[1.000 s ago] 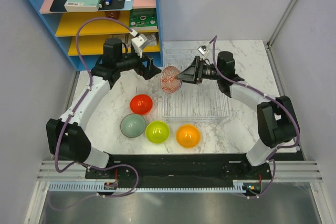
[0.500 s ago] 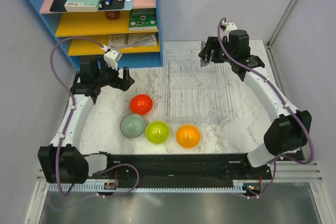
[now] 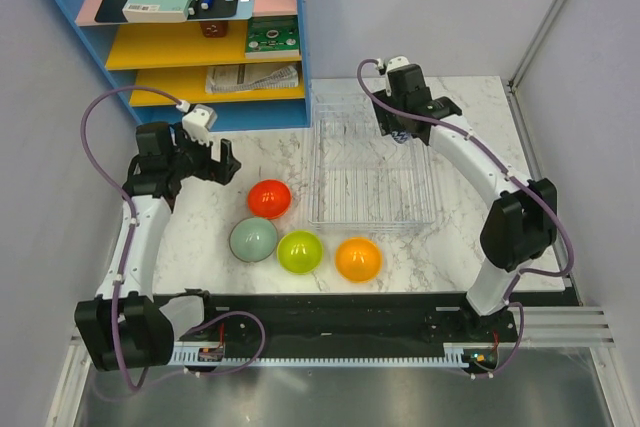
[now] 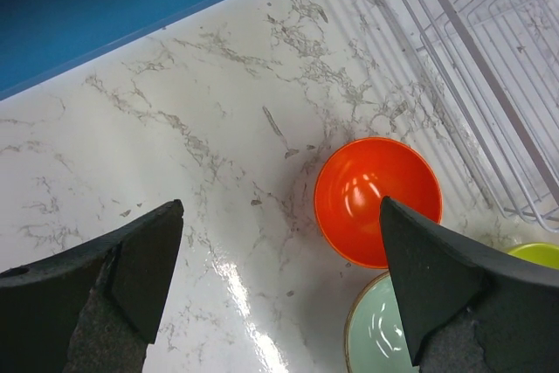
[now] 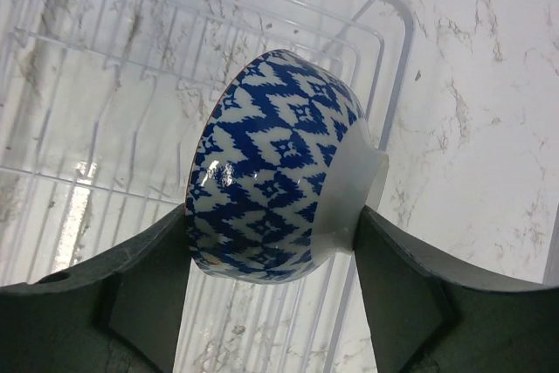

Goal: Load the bowls into the dish rack

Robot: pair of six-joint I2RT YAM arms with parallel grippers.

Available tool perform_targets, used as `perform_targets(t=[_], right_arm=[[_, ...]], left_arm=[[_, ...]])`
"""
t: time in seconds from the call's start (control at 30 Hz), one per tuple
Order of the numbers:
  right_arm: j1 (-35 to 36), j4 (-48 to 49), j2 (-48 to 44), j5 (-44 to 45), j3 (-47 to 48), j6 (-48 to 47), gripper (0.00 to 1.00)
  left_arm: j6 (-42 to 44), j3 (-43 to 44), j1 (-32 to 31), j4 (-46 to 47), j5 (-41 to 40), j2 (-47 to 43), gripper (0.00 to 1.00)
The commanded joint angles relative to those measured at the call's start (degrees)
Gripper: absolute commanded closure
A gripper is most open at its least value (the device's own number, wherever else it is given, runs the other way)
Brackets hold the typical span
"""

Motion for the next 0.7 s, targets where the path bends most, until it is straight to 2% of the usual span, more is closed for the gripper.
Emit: perform_targets(t=[0.0, 0.17, 0.67], right_arm=[[-0.30, 1.00, 0.23, 2.72, 0.79, -2.79, 1.00], [-0.22, 1.88, 2.25, -1.41, -0.36, -2.61, 1.00], [0.49, 5.92, 6.74, -6.51, -2.64, -0.50, 1.00]], left_arm=[[1.81, -0.79, 0.88, 2.12, 0.21, -2.37, 0.00], [1.63, -1.32, 1.23, 2.48, 0.91, -2.81, 0.00], [1.45, -1.58, 1.58, 2.83, 1.52, -2.37, 0.00]])
